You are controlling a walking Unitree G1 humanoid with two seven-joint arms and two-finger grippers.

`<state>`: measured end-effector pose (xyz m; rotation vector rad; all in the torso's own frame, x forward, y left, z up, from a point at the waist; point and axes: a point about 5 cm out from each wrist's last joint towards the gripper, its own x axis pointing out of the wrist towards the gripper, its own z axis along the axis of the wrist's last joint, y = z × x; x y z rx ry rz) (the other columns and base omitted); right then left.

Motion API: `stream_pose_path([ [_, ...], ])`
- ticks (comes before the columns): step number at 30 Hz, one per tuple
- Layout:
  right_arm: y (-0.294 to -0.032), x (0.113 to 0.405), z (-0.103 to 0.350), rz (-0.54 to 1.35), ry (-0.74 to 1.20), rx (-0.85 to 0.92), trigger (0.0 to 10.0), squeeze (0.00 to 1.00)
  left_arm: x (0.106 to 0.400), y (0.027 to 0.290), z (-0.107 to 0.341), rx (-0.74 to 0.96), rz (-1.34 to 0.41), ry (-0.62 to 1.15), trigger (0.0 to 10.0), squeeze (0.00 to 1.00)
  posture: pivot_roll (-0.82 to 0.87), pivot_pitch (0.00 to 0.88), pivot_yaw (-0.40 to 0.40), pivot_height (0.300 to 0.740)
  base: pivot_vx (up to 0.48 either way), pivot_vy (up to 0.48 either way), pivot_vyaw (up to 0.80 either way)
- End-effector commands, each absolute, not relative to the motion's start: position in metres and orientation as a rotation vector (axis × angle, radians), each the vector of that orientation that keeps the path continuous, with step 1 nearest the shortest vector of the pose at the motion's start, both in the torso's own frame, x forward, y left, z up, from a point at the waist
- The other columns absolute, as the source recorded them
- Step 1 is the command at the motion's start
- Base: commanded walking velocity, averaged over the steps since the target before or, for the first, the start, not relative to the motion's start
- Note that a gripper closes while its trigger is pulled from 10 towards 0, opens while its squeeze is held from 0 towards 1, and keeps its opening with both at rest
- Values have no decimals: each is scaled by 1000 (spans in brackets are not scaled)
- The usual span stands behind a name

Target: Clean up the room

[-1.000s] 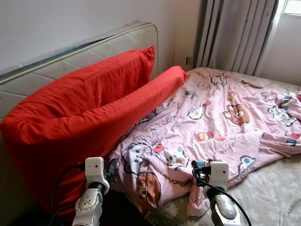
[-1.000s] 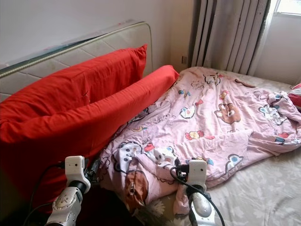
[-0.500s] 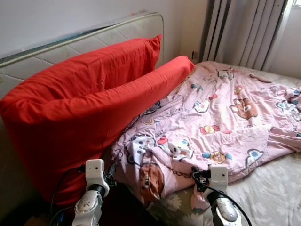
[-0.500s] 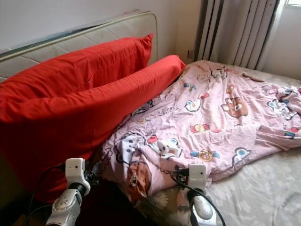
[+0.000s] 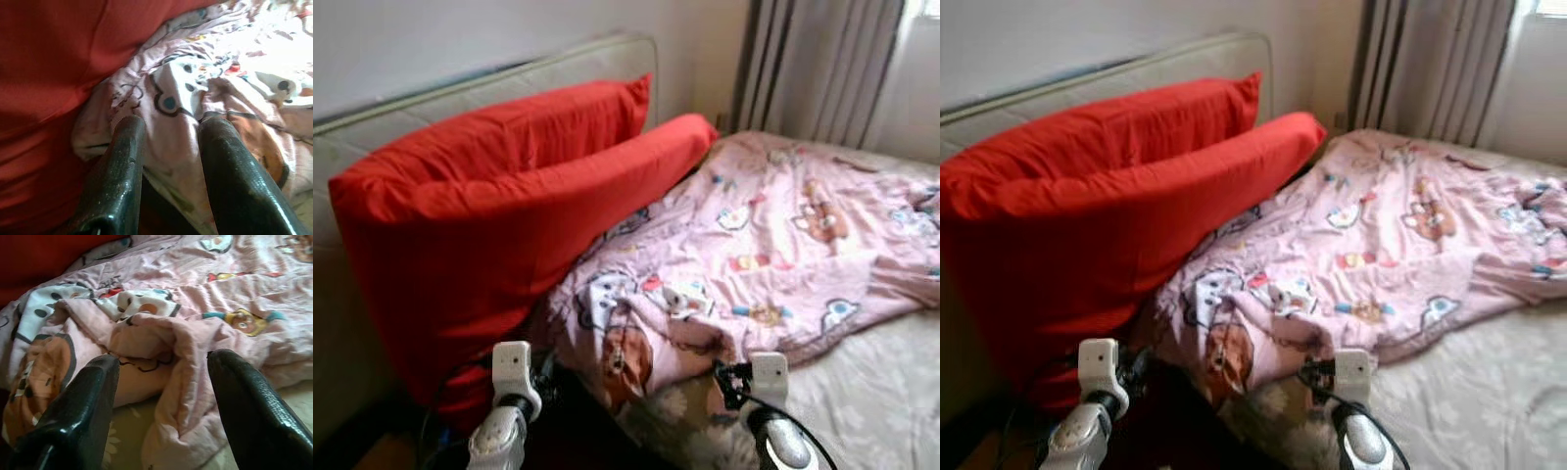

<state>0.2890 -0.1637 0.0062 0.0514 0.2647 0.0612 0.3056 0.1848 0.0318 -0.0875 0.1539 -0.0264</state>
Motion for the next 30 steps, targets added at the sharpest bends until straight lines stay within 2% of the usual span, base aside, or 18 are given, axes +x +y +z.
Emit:
stream_pose_path([
  [1,-160,288,4,77,280,53,10000,0,304,190,30,-91,-15,171,10000,0,-74,42,50,633,0,0,0],
  [5,-160,288,3,84,290,49,10000,0,305,189,29,-92,-22,175,10000,0,-73,45,49,633,0,0,0],
  [13,-158,286,0,94,317,26,10000,0,305,190,30,-94,-23,174,10000,0,-71,54,49,633,262,0,0],
  [30,-161,285,-3,73,342,23,10000,0,305,192,30,-95,-17,172,10000,0,-65,69,47,633,18,0,0],
])
